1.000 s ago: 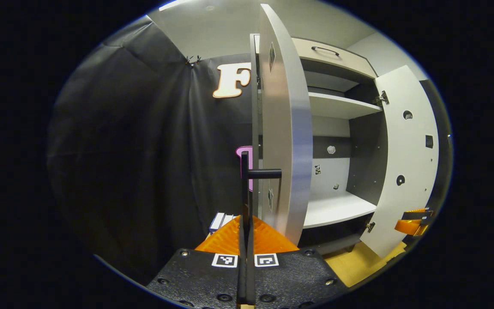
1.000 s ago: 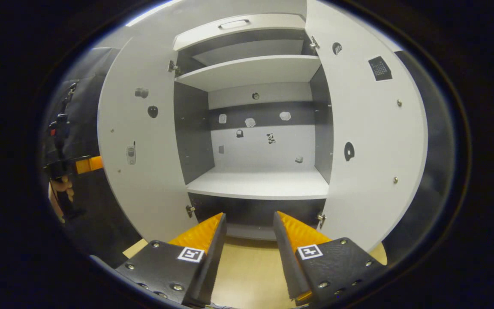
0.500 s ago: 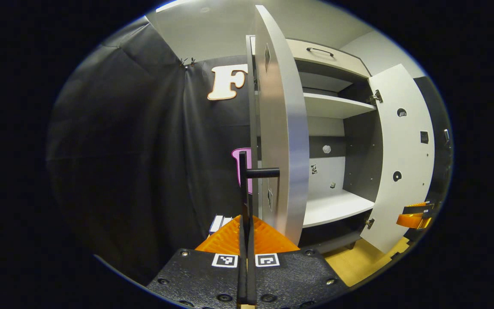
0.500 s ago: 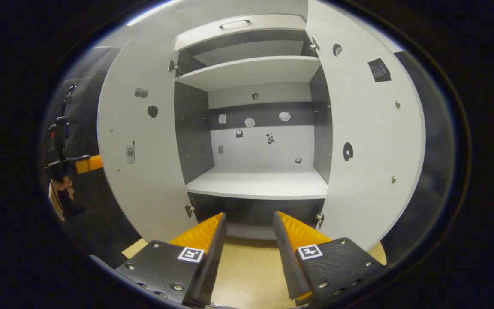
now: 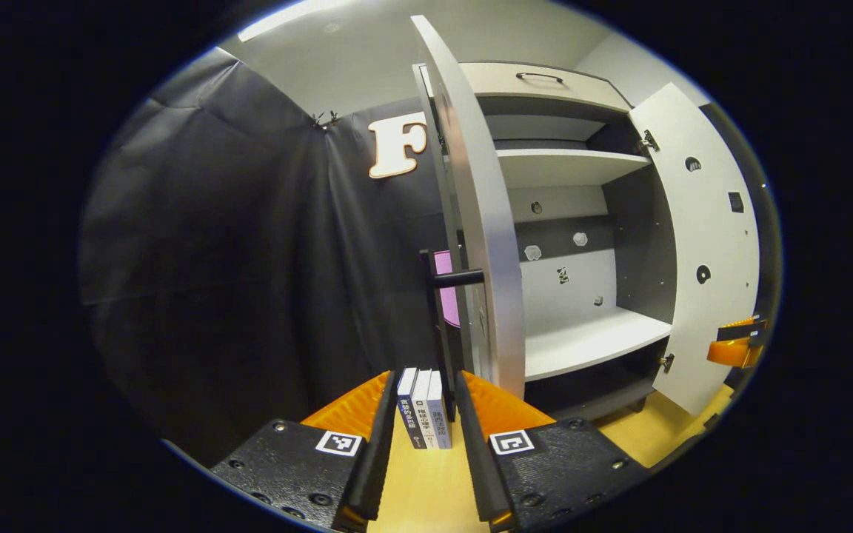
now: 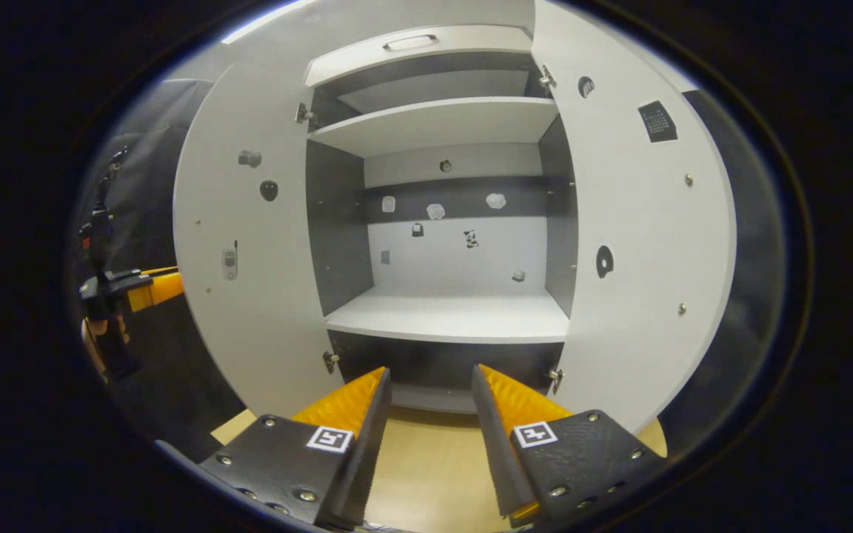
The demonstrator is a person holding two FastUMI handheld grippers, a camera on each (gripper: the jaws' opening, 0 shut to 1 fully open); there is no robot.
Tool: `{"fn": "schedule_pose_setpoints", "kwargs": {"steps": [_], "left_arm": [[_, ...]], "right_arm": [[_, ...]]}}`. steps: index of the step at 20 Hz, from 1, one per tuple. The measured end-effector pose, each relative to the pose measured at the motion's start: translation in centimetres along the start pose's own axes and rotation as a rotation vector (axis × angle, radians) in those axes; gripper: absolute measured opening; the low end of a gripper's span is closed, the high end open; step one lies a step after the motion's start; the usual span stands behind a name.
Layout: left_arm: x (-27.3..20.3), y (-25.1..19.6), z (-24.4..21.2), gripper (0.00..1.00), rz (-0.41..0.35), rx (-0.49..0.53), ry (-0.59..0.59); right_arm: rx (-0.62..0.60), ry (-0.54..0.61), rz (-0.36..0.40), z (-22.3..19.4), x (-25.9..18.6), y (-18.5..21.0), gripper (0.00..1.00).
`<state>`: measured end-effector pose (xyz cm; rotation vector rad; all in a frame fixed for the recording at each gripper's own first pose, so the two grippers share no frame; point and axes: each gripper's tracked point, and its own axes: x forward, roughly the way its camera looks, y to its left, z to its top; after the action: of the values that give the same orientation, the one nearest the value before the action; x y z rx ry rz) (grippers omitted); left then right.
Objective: Open the right door of the double-door shoe cabinet with the right hand, and open the left door with the left hand.
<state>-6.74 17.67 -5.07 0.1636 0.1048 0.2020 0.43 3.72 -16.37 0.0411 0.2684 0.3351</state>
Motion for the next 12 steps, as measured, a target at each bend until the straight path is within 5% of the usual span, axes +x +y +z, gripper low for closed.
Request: {"fn": "schedule_pose_setpoints", "kwargs": {"steps": [7, 12], "left_arm": [[-2.9, -0.6, 0.9, 0.51, 0.010, -0.034, -0.009], [-3.7, -5.3, 3.5, 0.56, -0.083, -0.078, -0.059]], "right_arm": [[-0.026, -0.004, 0.026, 0.2, 0.0, 1.0, 0.65], [-0.040, -0.026, -0.004, 1.2, -0.9, 0.5, 0.59]]}}
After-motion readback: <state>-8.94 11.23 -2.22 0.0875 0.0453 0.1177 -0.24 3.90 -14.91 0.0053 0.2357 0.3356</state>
